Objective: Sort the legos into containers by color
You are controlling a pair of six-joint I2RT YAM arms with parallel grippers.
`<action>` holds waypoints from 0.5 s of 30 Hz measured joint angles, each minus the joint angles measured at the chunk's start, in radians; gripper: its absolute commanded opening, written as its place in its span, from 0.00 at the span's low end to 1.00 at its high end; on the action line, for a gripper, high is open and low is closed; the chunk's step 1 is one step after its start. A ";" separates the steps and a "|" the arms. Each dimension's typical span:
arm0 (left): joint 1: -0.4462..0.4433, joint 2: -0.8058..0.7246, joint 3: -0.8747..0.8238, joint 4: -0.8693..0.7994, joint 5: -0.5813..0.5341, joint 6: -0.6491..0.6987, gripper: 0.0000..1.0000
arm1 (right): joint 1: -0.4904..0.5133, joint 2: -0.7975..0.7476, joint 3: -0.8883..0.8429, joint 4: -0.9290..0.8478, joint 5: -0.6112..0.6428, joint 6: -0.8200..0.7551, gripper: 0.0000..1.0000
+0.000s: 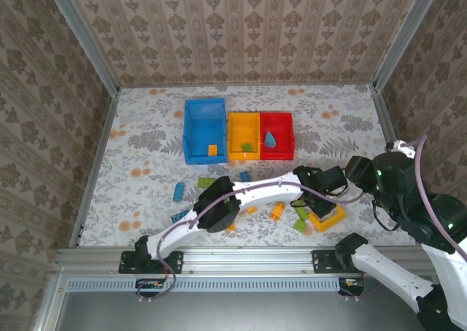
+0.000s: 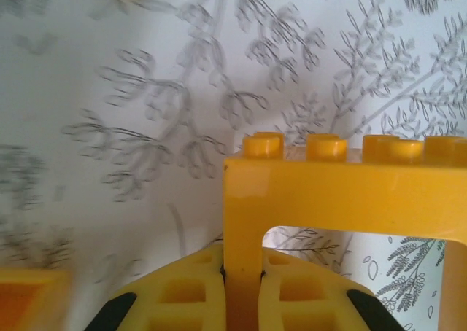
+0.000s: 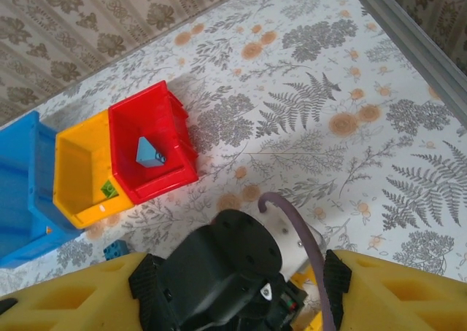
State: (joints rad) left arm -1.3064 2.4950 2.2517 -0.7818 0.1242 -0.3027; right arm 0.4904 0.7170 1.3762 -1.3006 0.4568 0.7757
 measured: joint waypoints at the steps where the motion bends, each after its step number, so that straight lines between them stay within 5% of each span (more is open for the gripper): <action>1: 0.010 -0.019 -0.006 0.000 -0.014 -0.005 0.05 | 0.000 0.007 0.011 0.011 -0.007 -0.016 0.64; 7: 0.137 -0.292 -0.193 0.008 -0.105 -0.047 0.04 | 0.000 0.060 0.049 0.111 -0.096 -0.117 0.63; 15: 0.501 -0.672 -0.461 -0.010 -0.240 -0.077 0.04 | 0.064 0.252 -0.032 0.368 -0.333 -0.201 0.63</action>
State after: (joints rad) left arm -0.8055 1.8229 1.7905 -0.7918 -0.1162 -0.3794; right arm 0.5549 0.9688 1.3441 -0.9329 0.1242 0.5747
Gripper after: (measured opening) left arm 0.114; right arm 0.622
